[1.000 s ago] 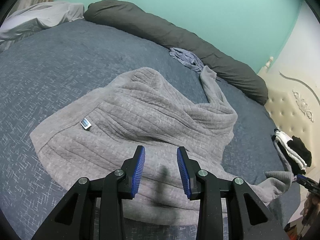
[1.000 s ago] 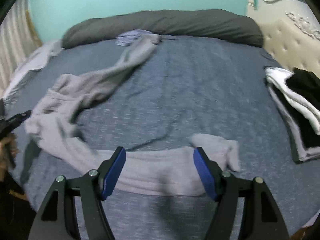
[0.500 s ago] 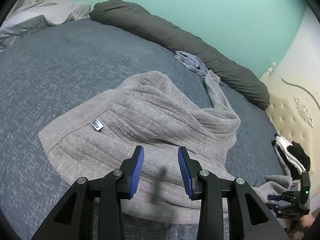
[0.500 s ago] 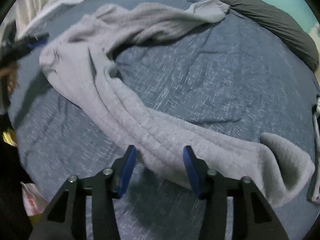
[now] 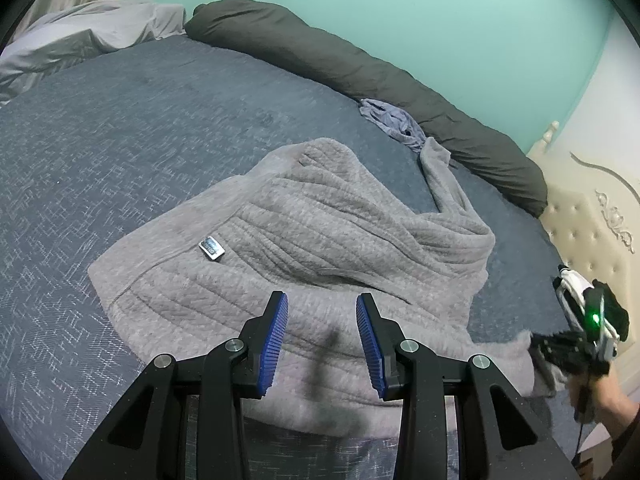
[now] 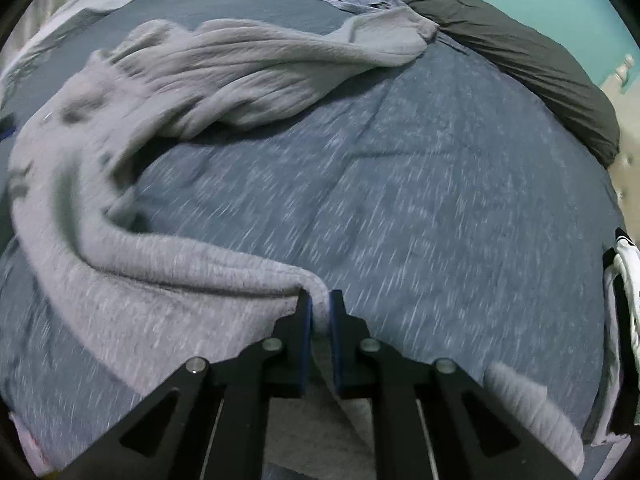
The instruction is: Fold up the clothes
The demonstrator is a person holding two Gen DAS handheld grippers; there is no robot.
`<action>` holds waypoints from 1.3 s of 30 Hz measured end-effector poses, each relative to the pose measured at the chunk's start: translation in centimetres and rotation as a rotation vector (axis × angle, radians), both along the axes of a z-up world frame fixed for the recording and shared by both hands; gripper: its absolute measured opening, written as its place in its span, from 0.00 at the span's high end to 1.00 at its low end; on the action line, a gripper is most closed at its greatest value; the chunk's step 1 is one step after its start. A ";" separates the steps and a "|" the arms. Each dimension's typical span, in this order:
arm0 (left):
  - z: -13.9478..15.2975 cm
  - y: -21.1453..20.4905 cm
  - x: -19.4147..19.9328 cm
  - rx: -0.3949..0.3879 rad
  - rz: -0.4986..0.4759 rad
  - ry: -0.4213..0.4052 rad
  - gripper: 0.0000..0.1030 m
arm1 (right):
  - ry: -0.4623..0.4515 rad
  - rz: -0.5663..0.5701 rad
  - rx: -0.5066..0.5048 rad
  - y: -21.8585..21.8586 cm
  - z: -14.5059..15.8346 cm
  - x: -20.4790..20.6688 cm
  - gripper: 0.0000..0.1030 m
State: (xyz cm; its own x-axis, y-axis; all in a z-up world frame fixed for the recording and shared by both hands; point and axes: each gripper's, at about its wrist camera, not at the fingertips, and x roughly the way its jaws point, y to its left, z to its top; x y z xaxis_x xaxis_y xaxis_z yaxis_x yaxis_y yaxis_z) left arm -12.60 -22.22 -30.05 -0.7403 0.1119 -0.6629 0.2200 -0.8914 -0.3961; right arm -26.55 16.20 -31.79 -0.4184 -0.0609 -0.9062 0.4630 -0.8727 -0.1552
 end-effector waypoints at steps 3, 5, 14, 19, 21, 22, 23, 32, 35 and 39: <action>-0.2 0.1 -0.2 -0.006 -0.003 -0.009 0.62 | -0.037 -0.061 -0.014 0.4 -1.1 -2.5 0.93; -0.3 0.2 -0.4 -0.006 -0.006 -0.013 0.62 | -0.080 -0.092 0.012 0.5 -2.5 -3.5 0.93; -0.3 1.3 -0.7 -0.018 -0.031 -0.017 0.62 | 0.033 -0.074 -0.139 4.1 2.4 -0.7 0.60; -0.3 2.2 -0.7 -0.029 -0.049 -0.019 0.62 | 0.018 0.083 -0.179 4.7 4.9 3.4 0.53; -0.3 2.5 -0.7 -0.031 -0.055 -0.019 0.62 | -0.014 0.153 -0.139 4.1 4.6 4.9 0.52; -0.3 2.6 -0.7 -0.030 -0.057 -0.020 0.62 | -0.009 0.147 -0.108 4.5 4.5 5.3 0.52; -0.2 2.7 -0.7 -0.028 -0.059 -0.018 0.62 | -0.005 0.141 -0.077 4.9 4.4 5.6 0.52; -0.1 2.7 -0.8 -0.015 -0.059 -0.012 0.59 | 0.190 -0.169 -0.105 18.2 10.6 7.2 0.52; -0.1 2.8 -0.9 -0.010 -0.061 -0.009 0.59 | 0.199 -0.285 -0.104 23.0 11.3 7.4 0.52; -0.2 3.3 -1.0 -0.019 -0.068 -0.015 0.58 | 0.102 -0.419 -0.124 27.6 8.8 6.8 0.52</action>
State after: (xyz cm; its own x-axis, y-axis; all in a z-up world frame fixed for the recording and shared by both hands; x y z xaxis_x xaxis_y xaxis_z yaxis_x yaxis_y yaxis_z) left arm -13.63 -18.88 -30.23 -0.7214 0.1488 -0.6763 0.1643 -0.9120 -0.3759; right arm -19.71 43.79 -23.01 -0.5171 0.0272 -0.8555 0.0536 -0.9965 -0.0642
